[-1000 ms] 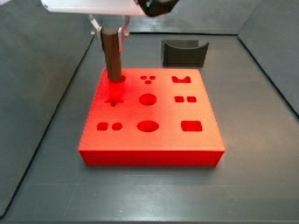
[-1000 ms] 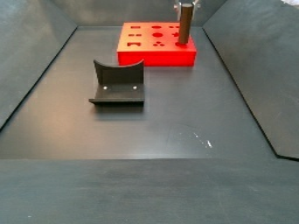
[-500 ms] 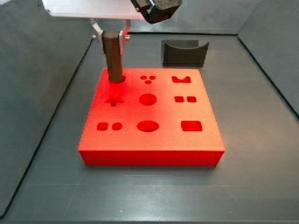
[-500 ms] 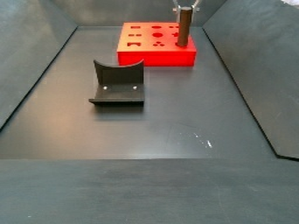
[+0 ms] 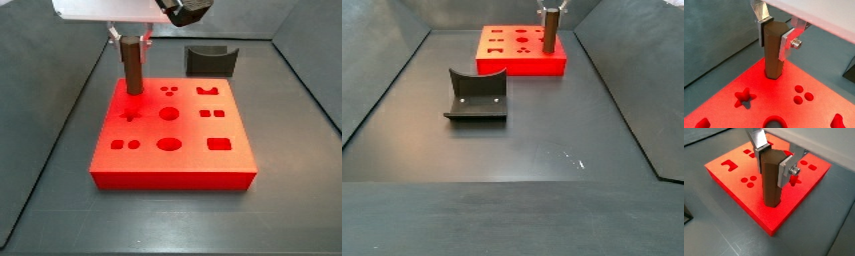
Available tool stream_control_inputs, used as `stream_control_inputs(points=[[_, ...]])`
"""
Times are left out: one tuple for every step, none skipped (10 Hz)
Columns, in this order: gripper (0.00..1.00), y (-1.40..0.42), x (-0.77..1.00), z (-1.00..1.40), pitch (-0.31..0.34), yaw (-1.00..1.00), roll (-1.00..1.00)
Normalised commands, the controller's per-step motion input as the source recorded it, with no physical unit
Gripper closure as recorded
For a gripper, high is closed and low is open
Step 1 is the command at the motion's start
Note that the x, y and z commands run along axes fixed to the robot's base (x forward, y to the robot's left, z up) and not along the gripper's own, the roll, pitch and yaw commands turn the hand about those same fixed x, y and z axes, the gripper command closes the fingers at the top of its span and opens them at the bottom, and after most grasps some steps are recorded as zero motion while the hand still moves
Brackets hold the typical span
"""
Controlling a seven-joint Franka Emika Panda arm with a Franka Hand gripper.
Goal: Insert the hexagon object.
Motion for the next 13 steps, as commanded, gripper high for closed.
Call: stream_control_inputs(points=[[1.0,0.0,0.05,-0.34,-0.067,0.05,0.06],[1.0,-0.03,0.0,-0.38,-0.064,0.04,0.1],[1.0,-0.04,0.0,-0.37,-0.059,0.03,0.11],[1.0,0.0,0.01,-0.35,-0.083,0.0,0.07],[1.0,-0.14,0.0,-0.94,-0.046,0.0,0.08],[1.0,-0.13,0.03,-1.0,0.0,0.02,0.1],[1.0,-0.1,0.01,-1.0,0.0,0.05,0.02],[1.0,-0.08,0.01,-1.0,-0.003,0.06,0.03],[1.0,-0.06,0.01,-1.0,-0.007,0.06,0.03],[1.0,-0.03,0.08,-1.0,-0.039,0.05,0.04],[1.0,0.0,0.18,-1.0,-0.089,0.05,0.05],[1.0,0.0,0.23,-0.9,-0.146,0.06,0.06],[1.0,0.0,0.27,-0.86,-0.157,0.06,0.07]])
